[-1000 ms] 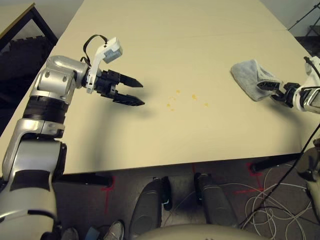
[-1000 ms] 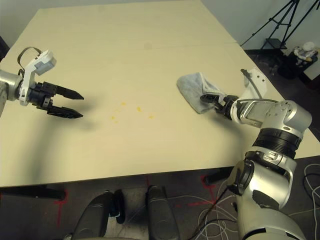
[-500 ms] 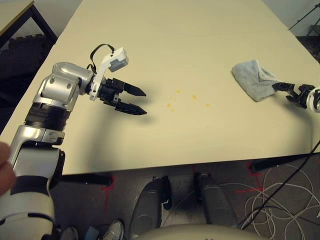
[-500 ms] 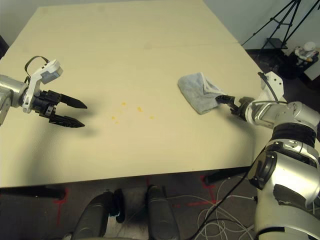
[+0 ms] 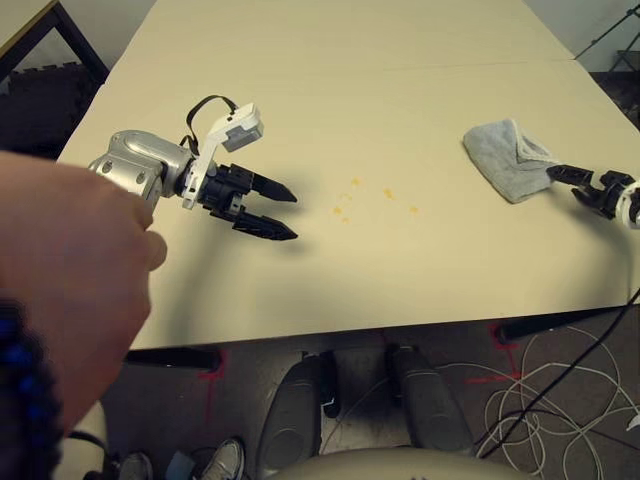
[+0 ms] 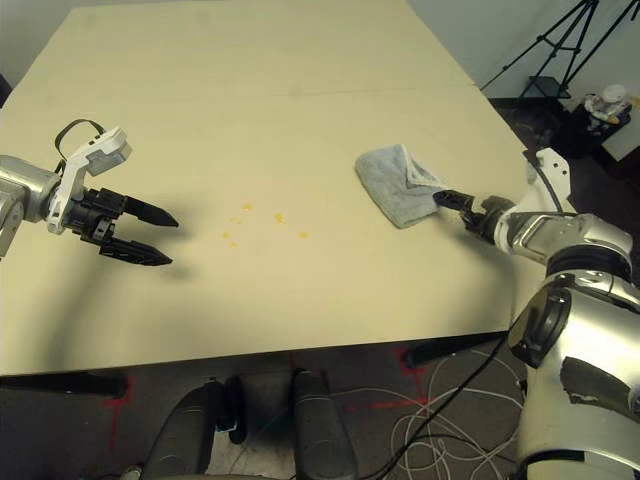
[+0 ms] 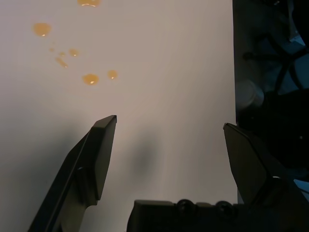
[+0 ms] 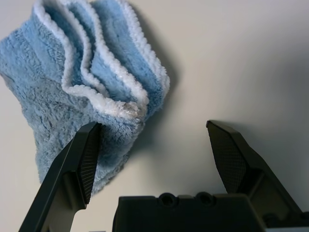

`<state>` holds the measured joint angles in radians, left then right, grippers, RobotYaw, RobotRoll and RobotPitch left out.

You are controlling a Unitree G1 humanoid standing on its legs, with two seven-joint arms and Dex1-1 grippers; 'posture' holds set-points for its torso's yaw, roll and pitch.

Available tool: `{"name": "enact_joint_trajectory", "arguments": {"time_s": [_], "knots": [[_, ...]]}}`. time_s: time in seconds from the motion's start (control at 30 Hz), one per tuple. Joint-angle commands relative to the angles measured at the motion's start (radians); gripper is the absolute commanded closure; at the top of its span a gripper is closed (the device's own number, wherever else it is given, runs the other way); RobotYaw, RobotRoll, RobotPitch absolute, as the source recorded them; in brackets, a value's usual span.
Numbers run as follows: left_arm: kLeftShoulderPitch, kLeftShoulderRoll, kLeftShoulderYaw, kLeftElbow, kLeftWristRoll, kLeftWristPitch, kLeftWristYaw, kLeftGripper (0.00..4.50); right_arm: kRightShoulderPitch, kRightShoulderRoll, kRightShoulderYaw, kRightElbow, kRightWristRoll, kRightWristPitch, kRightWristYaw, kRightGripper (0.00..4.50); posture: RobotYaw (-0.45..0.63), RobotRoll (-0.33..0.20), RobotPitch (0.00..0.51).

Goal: Wipe the water off the table with a rag.

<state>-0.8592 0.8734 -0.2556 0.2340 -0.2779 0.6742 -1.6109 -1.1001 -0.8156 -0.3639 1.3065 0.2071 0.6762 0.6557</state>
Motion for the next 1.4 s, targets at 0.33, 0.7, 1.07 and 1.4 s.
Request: {"name": "enact_joint_trajectory", "arguments": {"time_s": [0.33, 0.7, 1.07, 1.4], "knots": [[0.039, 0.035, 0.004, -0.082, -0.026, 0.051, 0.005, 0.0, -0.032, 0.096, 0.046, 0.035, -0.046, 0.146, 0.135, 0.03, -0.04, 0.0, 0.241], [0.05, 0.043, 0.002, -0.101, -0.04, 0.065, 0.022, 0.0, -0.077, 0.212, -0.003, 0.037, -0.012, 0.136, 0.035, 0.03, -0.03, 0.0, 0.25], [0.067, 0.046, 0.006, -0.122, -0.055, 0.078, 0.038, 0.0, -0.079, 0.221, -0.015, 0.037, -0.024, 0.076, 0.002, 0.91, -0.03, 0.0, 0.246], [0.048, 0.031, -0.009, -0.097, -0.05, 0.064, 0.038, 0.0, -0.091, 0.228, -0.032, 0.038, -0.01, 0.069, -0.011, 4.19, -0.05, 0.0, 0.249]]}}
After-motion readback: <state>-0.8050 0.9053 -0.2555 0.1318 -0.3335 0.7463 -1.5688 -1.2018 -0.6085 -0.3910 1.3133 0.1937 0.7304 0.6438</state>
